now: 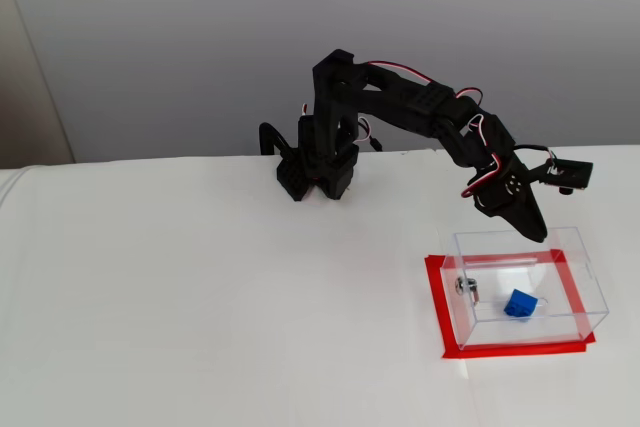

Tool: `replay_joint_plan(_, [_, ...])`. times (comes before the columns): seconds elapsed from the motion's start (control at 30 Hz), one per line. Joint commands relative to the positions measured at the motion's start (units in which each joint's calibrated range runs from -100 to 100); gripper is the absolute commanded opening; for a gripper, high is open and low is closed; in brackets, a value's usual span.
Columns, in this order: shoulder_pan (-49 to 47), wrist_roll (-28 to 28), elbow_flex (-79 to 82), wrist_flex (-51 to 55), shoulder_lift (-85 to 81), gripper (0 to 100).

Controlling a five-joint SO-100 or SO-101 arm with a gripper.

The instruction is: Pick the blue lego brick and place it into the transparent box

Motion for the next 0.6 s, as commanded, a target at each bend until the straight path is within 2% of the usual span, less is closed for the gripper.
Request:
replay_joint_plan(0.0, [3.9, 0.0, 2.1, -0.3, -7.7, 1])
replay_joint_plan(0.3, [15.0, -0.5, 11.8, -0.7, -22.7, 2])
replay_joint_plan(0.57, [29.2, -0.5, 22.6, -0.8, -36.6, 2])
